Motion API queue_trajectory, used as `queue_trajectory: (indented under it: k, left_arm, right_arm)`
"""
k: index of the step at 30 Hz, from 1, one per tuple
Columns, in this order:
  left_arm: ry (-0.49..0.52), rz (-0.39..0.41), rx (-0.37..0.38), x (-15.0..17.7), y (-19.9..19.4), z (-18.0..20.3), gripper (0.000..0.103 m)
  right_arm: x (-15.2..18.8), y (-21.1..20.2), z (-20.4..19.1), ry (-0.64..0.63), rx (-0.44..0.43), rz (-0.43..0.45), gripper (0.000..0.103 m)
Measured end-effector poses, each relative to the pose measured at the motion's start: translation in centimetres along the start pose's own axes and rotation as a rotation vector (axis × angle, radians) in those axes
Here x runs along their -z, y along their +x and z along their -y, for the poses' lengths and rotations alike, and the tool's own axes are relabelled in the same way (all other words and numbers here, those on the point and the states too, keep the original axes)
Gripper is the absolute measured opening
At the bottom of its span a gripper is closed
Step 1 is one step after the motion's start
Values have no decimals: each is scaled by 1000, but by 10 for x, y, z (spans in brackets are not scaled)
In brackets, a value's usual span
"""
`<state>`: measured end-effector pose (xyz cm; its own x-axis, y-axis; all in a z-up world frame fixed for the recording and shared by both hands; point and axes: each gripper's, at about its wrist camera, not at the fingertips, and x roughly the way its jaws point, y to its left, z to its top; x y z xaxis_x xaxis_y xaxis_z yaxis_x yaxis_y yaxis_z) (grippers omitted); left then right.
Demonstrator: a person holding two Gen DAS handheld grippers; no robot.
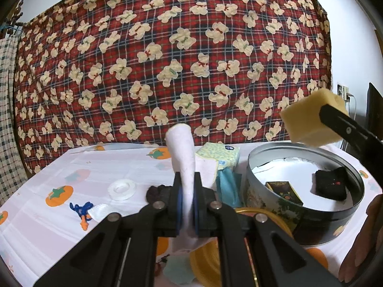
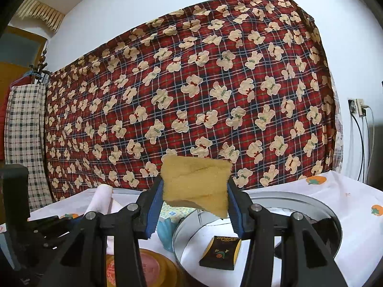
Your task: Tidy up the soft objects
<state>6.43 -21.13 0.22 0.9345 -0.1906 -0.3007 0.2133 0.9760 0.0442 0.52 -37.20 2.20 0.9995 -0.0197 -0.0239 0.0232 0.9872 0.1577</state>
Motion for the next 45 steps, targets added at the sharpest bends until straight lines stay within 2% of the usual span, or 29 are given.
queue_trajectory:
  k: [19,29,36,45]
  left_arm:
    - [29,-28,70,-10,7,34,5]
    - [31,-40,109,-19,10,48,5]
    - [23,-58,132,-29,17,53,5]
    - [64,-103,185,-44,26,78,5]
  right_arm:
    - [-8,-16,23,34,72,77,51]
    - [-13,-11,39,4,138,61,51]
    - [-17,-8,53,9,154,58,51]
    - [-18,-4,77,70,177,38,51]
